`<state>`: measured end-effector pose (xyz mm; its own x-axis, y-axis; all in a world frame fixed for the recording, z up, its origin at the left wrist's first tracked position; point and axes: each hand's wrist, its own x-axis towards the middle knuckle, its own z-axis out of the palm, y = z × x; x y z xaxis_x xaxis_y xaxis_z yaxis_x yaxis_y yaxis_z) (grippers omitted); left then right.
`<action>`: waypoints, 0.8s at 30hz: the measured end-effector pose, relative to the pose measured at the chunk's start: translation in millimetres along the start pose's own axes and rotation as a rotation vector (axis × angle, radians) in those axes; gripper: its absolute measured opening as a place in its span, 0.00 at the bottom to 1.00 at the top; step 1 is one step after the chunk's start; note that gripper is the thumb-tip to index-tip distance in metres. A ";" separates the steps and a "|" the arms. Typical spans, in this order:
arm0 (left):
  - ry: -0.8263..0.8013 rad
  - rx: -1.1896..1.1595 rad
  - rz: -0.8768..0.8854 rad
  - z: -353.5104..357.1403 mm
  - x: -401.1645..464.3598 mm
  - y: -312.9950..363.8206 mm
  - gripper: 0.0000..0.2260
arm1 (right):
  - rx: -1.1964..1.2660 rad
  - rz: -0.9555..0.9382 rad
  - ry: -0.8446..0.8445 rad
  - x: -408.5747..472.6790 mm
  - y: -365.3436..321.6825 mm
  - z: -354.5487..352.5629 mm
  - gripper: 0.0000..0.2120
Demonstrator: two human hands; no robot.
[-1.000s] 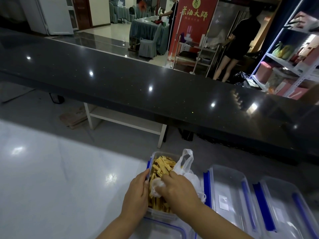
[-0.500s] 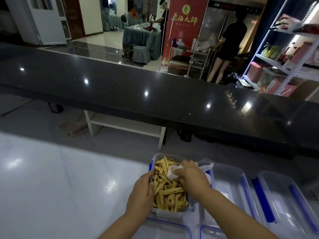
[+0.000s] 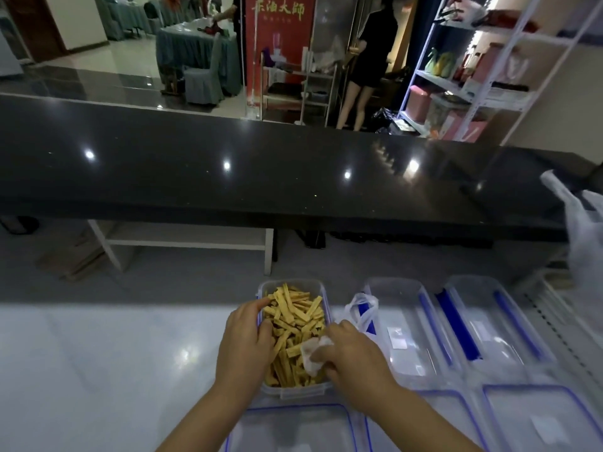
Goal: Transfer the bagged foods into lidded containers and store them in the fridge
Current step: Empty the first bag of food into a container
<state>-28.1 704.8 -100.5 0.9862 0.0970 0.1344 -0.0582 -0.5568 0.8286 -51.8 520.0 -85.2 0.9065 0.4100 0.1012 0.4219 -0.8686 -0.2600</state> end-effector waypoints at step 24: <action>-0.755 -0.006 0.325 244.7 -72.4 263.7 0.50 | 1.681 0.745 0.874 -184.2 191.4 -149.7 0.08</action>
<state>-76.9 349.1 -24.6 0.7587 -0.6506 -0.0314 -0.3577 -0.4565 0.8147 -135.1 236.5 -9.9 0.8422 -0.4942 -0.2157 0.0746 0.5031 -0.8610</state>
